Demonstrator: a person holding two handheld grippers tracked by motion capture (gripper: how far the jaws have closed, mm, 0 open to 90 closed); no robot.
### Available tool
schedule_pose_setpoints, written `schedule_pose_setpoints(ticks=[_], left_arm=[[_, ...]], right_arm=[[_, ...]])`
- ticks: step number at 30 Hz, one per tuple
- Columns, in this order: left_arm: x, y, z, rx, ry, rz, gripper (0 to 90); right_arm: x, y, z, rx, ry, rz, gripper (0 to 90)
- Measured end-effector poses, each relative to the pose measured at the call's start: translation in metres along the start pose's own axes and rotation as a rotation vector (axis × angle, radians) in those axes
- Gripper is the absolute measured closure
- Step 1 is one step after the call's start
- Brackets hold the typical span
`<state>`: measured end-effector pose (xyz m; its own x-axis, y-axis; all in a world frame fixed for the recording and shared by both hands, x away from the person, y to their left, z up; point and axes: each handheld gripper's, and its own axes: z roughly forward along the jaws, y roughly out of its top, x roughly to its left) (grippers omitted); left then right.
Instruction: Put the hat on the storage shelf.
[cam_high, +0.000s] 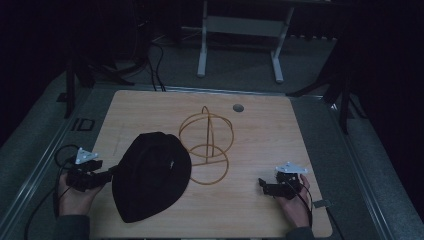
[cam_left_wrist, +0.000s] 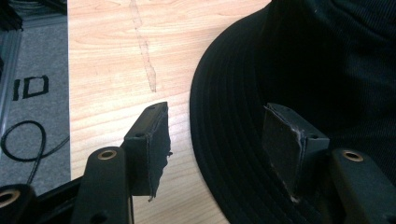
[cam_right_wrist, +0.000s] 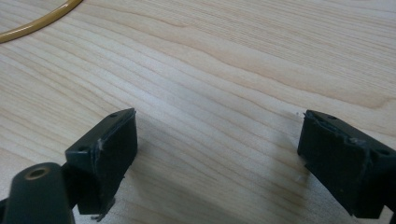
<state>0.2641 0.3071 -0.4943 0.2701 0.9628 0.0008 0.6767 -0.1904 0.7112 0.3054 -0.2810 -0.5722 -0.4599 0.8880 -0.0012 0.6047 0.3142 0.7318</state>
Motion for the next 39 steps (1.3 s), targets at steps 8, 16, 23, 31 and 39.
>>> schedule_pose_setpoints(ticks=[8,16,23,31,39], left_arm=[[-0.004,0.006,-0.004,0.011,-0.039,0.031,43.8],[-0.008,0.014,-0.008,0.057,-0.135,0.096,45.9],[-0.011,0.021,-0.019,0.099,-0.176,0.129,46.5],[-0.019,0.022,-0.03,0.105,-0.221,0.149,45.6],[-0.029,0.022,-0.04,0.078,-0.259,0.173,44.9]], right_arm=[[0.002,0.0,0.0,0.0,-0.014,0.012,12.0],[0.002,0.0,0.0,0.0,-0.013,0.014,12.0],[0.002,0.0,0.0,-0.001,-0.014,0.014,12.1],[0.002,0.0,0.0,-0.001,-0.014,0.015,12.1],[0.002,0.0,0.0,0.0,-0.015,0.015,12.2]])
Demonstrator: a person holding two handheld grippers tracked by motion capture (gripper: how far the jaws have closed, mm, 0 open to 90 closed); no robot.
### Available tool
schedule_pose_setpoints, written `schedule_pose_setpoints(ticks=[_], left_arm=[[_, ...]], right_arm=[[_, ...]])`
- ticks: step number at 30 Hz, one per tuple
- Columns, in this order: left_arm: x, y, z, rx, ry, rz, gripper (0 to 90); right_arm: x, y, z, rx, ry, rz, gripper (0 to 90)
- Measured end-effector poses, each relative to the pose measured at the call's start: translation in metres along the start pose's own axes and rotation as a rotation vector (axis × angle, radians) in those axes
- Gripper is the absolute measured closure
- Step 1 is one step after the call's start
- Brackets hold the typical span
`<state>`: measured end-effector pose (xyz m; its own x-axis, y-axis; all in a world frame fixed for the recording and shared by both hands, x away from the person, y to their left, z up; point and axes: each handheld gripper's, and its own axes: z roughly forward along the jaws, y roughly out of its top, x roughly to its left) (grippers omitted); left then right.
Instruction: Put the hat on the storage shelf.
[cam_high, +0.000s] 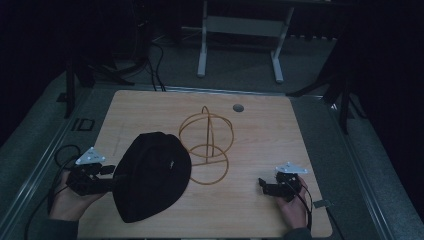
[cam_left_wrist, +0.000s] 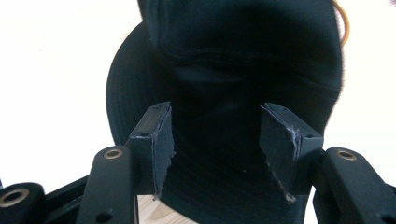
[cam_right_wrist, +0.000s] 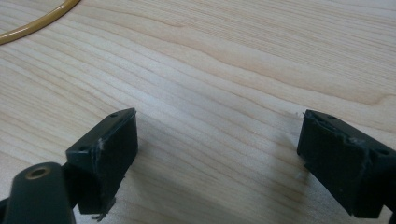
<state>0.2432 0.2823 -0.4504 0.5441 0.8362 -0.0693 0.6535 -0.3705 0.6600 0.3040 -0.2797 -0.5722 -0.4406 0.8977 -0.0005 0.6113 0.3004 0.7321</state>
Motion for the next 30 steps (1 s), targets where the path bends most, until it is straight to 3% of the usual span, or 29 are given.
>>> schedule_pose_setpoints(ticks=[10,13,23,30], left_arm=[[-0.011,0.002,0.002,0.003,-0.028,0.034,35.7],[-0.013,0.002,0.001,-0.002,-0.059,0.037,34.5],[-0.02,0.003,0.004,-0.013,-0.117,0.044,36.8],[-0.031,0.006,0.007,0.015,-0.103,0.067,40.2]], right_arm=[[0.0,0.0,0.0,0.0,-0.001,0.0,12.2],[0.0,0.0,0.0,0.0,-0.001,0.0,12.2],[0.0,0.0,0.0,0.0,-0.001,0.0,12.2],[0.0,0.0,0.0,0.0,-0.001,0.0,12.2]])
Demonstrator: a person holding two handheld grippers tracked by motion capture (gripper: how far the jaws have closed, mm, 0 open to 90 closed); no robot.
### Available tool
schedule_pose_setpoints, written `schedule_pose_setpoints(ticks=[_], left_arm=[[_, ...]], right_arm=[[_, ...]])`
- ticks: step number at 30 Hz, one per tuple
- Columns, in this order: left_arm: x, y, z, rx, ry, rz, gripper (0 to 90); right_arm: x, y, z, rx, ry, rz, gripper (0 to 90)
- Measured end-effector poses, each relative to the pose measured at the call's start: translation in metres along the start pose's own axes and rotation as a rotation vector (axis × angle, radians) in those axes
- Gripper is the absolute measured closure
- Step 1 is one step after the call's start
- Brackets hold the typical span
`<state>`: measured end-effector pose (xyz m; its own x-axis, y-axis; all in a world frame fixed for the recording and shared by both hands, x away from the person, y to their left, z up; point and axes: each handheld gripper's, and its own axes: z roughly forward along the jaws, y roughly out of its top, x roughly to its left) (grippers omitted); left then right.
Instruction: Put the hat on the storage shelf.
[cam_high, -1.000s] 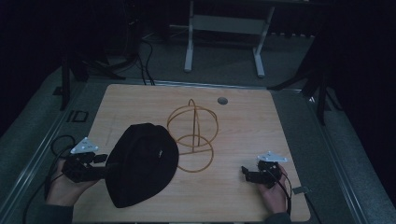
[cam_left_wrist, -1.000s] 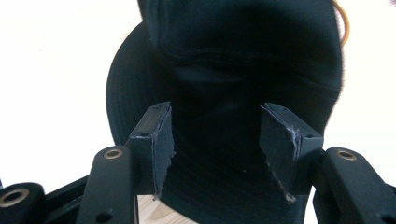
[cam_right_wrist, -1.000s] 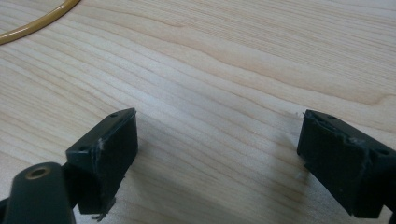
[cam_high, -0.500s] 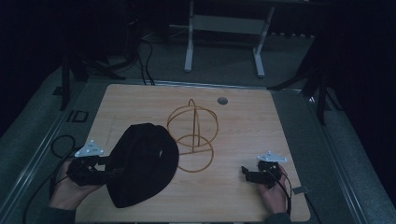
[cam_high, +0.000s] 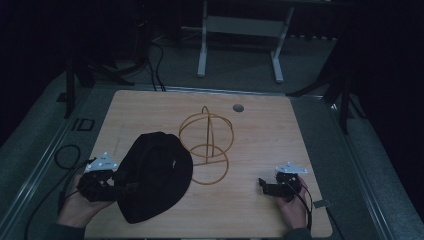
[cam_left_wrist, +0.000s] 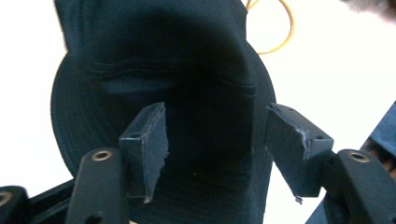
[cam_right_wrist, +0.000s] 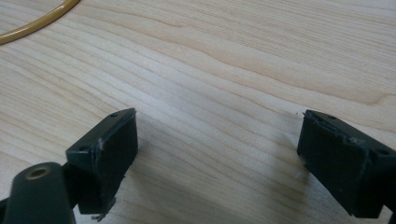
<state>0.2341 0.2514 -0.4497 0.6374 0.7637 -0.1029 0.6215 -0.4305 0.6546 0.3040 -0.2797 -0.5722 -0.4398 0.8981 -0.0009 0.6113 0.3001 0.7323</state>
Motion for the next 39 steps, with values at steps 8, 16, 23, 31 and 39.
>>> schedule_pose_setpoints(ticks=[8,16,23,31,39], left_arm=[[-0.008,0.007,0.026,0.06,0.0,-0.01,46.4],[-0.017,0.013,0.045,0.13,0.16,-0.056,50.8],[-0.01,0.014,0.051,0.153,0.173,-0.126,55.9],[-0.006,0.024,0.062,0.211,0.175,-0.107,68.2],[0.003,0.041,0.07,0.241,0.211,-0.064,85.9]], right_arm=[[0.0,0.0,0.0,0.0,0.0,0.0,12.2],[0.0,0.0,0.0,0.0,0.0,0.0,12.2],[0.0,0.0,0.0,0.0,0.0,0.0,12.2],[0.0,0.0,0.0,0.0,0.0,0.0,12.2],[0.0,0.0,0.0,0.0,0.0,0.0,12.2]])
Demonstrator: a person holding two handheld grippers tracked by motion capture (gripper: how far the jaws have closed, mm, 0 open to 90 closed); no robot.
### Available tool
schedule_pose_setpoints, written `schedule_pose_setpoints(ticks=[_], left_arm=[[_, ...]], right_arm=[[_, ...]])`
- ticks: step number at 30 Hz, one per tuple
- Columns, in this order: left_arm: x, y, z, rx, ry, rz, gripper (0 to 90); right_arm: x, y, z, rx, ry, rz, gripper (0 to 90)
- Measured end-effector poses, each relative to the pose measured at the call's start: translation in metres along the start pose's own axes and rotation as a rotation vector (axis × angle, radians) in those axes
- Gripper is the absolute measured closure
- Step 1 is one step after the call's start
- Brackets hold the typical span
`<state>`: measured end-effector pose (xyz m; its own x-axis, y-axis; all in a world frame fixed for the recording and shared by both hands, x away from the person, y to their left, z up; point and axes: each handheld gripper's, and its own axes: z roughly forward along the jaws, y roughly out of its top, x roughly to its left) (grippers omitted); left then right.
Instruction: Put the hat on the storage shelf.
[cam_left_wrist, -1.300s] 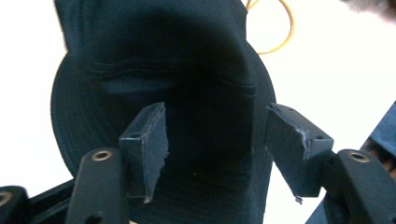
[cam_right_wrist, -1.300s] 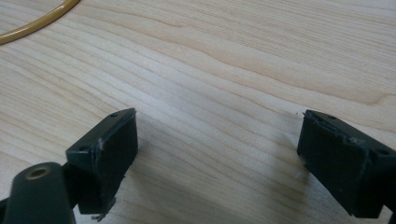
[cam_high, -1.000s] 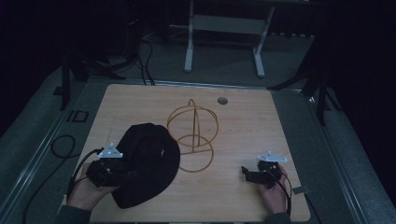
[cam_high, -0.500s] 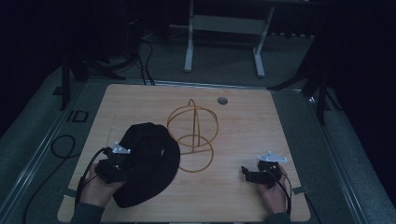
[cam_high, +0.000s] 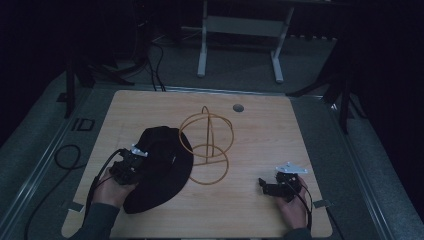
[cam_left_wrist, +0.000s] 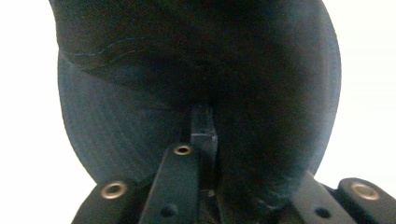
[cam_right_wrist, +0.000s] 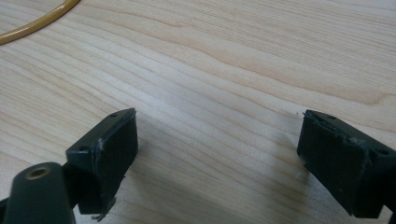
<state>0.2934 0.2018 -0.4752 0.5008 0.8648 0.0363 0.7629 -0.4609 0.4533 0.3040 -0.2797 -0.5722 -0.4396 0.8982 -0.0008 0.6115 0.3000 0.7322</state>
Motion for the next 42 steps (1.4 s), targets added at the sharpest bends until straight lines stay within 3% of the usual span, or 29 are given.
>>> schedule_pose_setpoints(ticks=[8,13,24,42], left_arm=[[0.016,0.021,-0.001,0.009,0.021,0.008,88.1],[0.027,0.031,-0.002,-0.006,0.003,-0.001,88.3],[0.038,0.046,-0.005,-0.032,-0.002,0.017,88.5],[0.055,0.068,-0.017,-0.082,0.001,-0.001,88.7]], right_arm=[[0.0,0.0,0.0,0.0,0.0,0.0,12.2],[0.0,0.0,0.0,0.0,0.001,0.0,12.2],[0.0,0.0,0.0,0.0,0.002,-0.001,12.2],[0.0,0.0,0.0,0.0,0.004,-0.002,12.2]])
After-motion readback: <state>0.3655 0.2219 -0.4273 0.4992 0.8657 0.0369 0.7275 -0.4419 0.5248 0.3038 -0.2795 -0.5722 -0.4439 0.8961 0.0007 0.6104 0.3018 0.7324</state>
